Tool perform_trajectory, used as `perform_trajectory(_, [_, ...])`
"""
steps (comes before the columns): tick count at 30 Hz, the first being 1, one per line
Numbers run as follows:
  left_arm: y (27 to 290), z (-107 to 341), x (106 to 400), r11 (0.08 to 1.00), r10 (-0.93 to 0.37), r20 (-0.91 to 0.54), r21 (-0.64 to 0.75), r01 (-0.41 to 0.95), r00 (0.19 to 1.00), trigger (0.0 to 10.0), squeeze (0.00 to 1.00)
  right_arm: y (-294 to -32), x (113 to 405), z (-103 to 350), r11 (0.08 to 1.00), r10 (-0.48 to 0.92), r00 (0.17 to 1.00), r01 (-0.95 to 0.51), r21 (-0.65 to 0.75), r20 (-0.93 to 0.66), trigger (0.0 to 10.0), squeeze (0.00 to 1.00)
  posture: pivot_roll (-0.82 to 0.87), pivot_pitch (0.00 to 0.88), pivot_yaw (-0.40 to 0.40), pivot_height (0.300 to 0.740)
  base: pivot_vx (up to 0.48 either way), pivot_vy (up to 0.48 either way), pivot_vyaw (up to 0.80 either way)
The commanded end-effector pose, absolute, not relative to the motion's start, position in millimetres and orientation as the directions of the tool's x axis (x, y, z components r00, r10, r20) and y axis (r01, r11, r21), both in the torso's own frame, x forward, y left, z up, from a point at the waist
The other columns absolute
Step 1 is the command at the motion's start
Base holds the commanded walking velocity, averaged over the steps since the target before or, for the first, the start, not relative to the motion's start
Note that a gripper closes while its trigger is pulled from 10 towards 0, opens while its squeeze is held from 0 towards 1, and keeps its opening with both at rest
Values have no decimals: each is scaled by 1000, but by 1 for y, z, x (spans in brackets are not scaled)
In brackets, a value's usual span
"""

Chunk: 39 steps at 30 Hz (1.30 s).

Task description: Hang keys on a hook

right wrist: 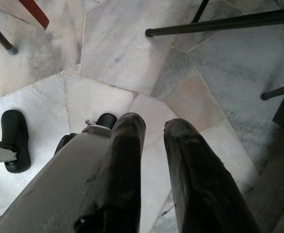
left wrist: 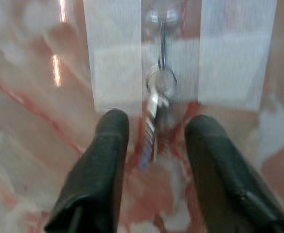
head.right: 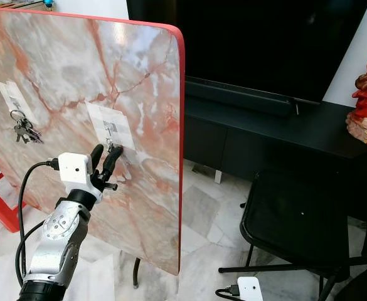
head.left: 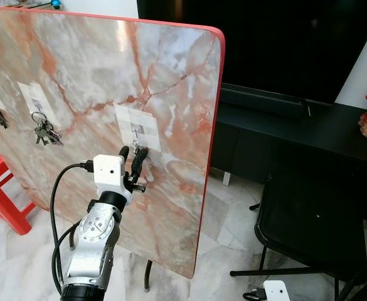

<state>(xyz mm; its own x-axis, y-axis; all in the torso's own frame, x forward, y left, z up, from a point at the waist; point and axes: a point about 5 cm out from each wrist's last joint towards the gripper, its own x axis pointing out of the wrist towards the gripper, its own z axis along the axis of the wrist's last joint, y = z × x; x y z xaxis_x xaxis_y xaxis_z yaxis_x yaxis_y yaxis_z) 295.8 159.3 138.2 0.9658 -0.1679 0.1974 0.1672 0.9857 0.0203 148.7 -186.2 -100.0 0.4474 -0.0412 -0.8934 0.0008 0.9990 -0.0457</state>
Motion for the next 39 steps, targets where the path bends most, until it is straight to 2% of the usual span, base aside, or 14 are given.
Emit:
perform_trajectory(1, [159, 138, 294, 983, -185, 187, 19, 185, 965, 10000, 1000, -186, 150, -99, 999, -43, 454, 0, -48, -890, 10000, 0, -19, 0, -24, 736, 0, 0, 0])
perform_trajectory(10, [165, 129, 280, 980, -199, 154, 22, 198, 968, 10000, 1000, -186, 150, -99, 999, -44, 454, 1, -49, -890, 10000, 0, -17, 0, -26, 736, 0, 0, 0])
perform_trajectory(11, [167, 128, 278, 980, -197, 145, 24, 195, 970, 10000, 859, -186, 150, -99, 999, -44, 454, 1, -49, -890, 10000, 0, -17, 0, -26, 736, 0, 0, 0])
perform_trajectory(12, [169, 125, 276, 981, -193, 134, 28, 191, 972, 10000, 0, -186, 150, -99, 999, -44, 454, 1, -49, -890, 10000, 0, -17, 0, -24, 736, 0, 0, 0])
perform_trajectory(19, [199, 72, 251, 994, -92, -65, 51, 96, 994, 10000, 0, -186, 151, -99, 999, -44, 453, 1, -49, -891, 10000, 0, -4, 0, -29, 736, 0, 0, 0])
perform_trajectory(21, [215, 37, 241, 997, -32, -207, 62, 46, 978, 10000, 0, -186, 151, -99, 999, -43, 453, -2, -50, -891, 10000, 0, -8, 0, -27, 736, 0, 0, 0])
perform_trajectory(24, [222, 14, 230, 997, -3, -314, 67, 26, 949, 10000, 0, -186, 151, -99, 999, -44, 453, 1, -49, -890, 10000, 0, -13, 0, -24, 736, 0, 0, 0])
perform_trajectory(25, [228, -3, 222, 997, 27, -394, 83, 6, 919, 10000, 0, -186, 151, -99, 999, -45, 453, 3, -49, -890, 10000, 0, -14, 0, -23, 736, 0, 0, 0])
perform_trajectory(30, [239, -30, 205, 994, 94, -515, 89, -56, 852, 10000, 0, -186, 151, -99, 999, -47, 453, 8, -49, -890, 10000, 0, -3, 0, -29, 736, 0, 0, 0])
perform_trajectory(34, [251, -67, 168, 977, 212, -699, 129, -172, 683, 10000, 0, -185, 151, -99, 999, -46, 449, -1, -52, -892, 10000, 0, -23, 0, -28, 736, 0, 0, 0])
perform_trajectory(36, [250, -74, 157, 974, 221, -737, 134, -182, 639, 10000, 0, -186, 150, -99, 999, -50, 452, 14, -49, -890, 10000, 0, -22, 0, -25, 736, 0, 0, 0])
perform_trajectory(39, [247, -77, 154, 974, 220, -747, 136, -180, 627, 10000, 0, -187, 150, -99, 998, -54, 452, 17, -52, -890, 10000, 0, -14, 0, -27, 736, 0, 0, 0])
